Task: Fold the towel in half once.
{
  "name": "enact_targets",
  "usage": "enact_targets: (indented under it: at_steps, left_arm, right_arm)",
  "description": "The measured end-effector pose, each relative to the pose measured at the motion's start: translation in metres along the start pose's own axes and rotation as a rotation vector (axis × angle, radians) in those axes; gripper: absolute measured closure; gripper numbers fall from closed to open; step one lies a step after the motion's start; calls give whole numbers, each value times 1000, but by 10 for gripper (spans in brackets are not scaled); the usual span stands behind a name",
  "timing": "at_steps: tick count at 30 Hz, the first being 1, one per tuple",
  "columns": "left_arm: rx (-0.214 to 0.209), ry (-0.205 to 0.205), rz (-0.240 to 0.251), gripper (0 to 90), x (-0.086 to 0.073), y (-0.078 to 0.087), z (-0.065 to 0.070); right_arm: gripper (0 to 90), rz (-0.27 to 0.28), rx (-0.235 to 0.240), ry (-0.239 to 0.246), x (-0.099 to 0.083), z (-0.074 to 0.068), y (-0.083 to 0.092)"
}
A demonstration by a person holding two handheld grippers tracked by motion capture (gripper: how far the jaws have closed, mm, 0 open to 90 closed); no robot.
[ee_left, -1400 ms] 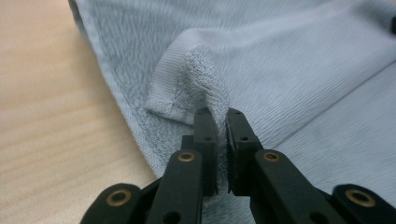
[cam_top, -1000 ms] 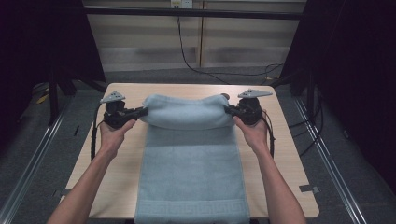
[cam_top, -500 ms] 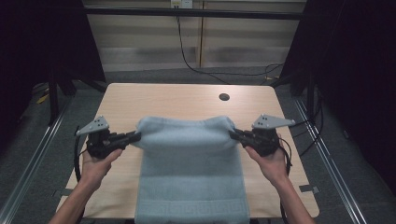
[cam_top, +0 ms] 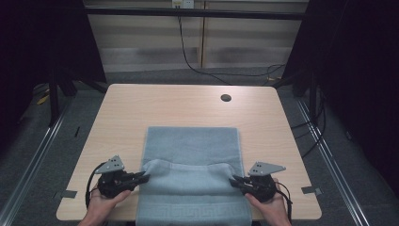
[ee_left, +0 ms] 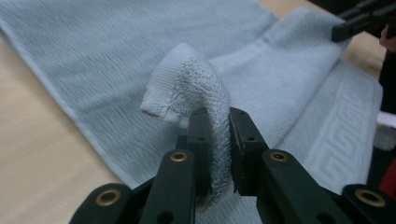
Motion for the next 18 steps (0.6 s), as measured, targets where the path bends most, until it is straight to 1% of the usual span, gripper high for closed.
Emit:
enact_targets:
  at_steps: [1, 2, 4, 6, 7, 8, 10, 11, 12, 13, 15, 16, 17, 18]
  left_arm:
    - [15, -20, -25, 796, -5, 0, 3]
    - [17, -30, -37, 792, -9, 0, 6]
    - [-15, -18, -47, 773, -16, 3, 11]
    - [-35, -30, -68, 750, -23, 7, 19]
    - [-34, -45, -72, 744, -26, 10, 23]
    - [-52, -66, -65, 735, -28, 15, 27]
    - [-76, -57, -38, 680, -27, 23, 31]
    - [-102, -50, -8, 650, -27, 29, 33]
    - [-105, -56, 2, 652, -27, 33, 34]
    - [-104, -53, 24, 649, -26, 37, 35]
    - [-133, -31, 73, 612, -24, 45, 34]
    - [-118, -41, 80, 612, -22, 48, 32]
    - [-94, -45, 87, 609, -20, 50, 29]
    - [-86, -32, 94, 598, -17, 50, 24]
  right_arm:
    - [810, -4, 2, 4, -2, -2, 1]
    - [805, -14, 5, 12, -6, -7, 5]
    - [788, -25, 7, 8, -15, -13, 10]
    - [781, -34, 22, 1, -25, -19, 15]
    - [766, -45, 16, 5, -30, -23, 18]
    - [762, -54, 17, 8, -34, -26, 20]
    - [732, -60, 35, 16, -39, -34, 28]
    - [713, -55, 35, 14, -40, -36, 31]
    - [691, -46, 37, 15, -40, -39, 36]
    - [676, -40, 40, 16, -39, -40, 40]
    - [663, -16, 31, 8, -38, -41, 49]
    - [658, -5, 29, 5, -37, -40, 52]
    - [645, 8, 17, 3, -35, -38, 55]
    - [626, 21, 9, -1, -34, -36, 56]
Point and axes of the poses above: each handheld gripper's, and its own axes: y roughly backward along the jaws, x roughly out of its top, z roughly to its right, the point moved 2 cm from there along -y, roughly forward along the jaws
